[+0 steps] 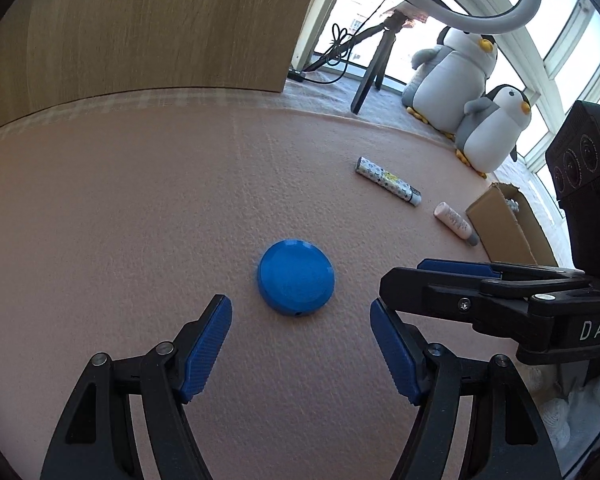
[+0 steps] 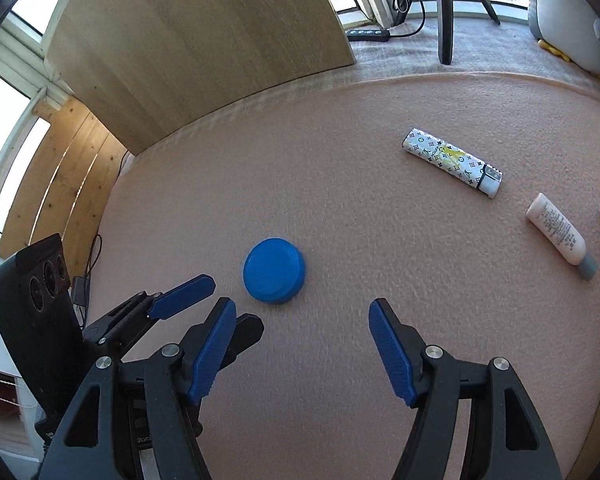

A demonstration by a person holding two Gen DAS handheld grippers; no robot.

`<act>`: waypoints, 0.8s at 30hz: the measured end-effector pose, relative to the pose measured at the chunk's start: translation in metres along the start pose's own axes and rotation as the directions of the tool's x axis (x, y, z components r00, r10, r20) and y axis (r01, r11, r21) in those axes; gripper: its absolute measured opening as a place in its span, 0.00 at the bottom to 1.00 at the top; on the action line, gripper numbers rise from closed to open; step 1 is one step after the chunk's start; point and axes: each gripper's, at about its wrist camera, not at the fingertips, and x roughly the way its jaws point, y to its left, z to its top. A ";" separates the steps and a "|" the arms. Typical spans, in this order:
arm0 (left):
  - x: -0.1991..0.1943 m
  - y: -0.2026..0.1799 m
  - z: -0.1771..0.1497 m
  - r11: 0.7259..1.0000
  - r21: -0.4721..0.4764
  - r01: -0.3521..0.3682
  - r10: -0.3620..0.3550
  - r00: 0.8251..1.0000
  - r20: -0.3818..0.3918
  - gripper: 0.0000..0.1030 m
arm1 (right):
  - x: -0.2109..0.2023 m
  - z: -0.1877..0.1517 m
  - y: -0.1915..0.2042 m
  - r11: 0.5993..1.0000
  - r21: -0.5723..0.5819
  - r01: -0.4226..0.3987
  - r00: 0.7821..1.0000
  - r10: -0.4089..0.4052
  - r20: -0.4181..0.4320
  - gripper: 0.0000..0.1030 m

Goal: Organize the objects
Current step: 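Move the right gripper to the blue round lid and close on it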

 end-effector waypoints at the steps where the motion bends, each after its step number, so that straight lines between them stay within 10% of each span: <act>1: 0.002 0.001 0.001 1.000 0.003 0.007 -0.007 1.000 -0.004 0.73 | 0.005 0.003 0.000 1.000 0.001 -0.002 1.000 0.002 -0.010 0.64; 10: 0.020 0.009 0.004 0.998 0.022 0.056 -0.055 0.998 -0.038 0.66 | 0.032 0.022 0.005 1.000 0.010 -0.003 0.999 0.004 -0.053 0.62; 16: 0.023 0.015 0.006 0.994 -0.012 0.107 -0.107 0.994 -0.035 0.53 | 0.046 0.023 0.010 0.999 0.011 -0.032 0.994 0.033 -0.108 0.33; 24: 0.019 0.009 0.002 0.995 0.002 0.095 -0.095 0.995 -0.027 0.42 | 0.043 0.020 0.011 0.999 0.003 -0.043 0.993 0.043 -0.114 0.29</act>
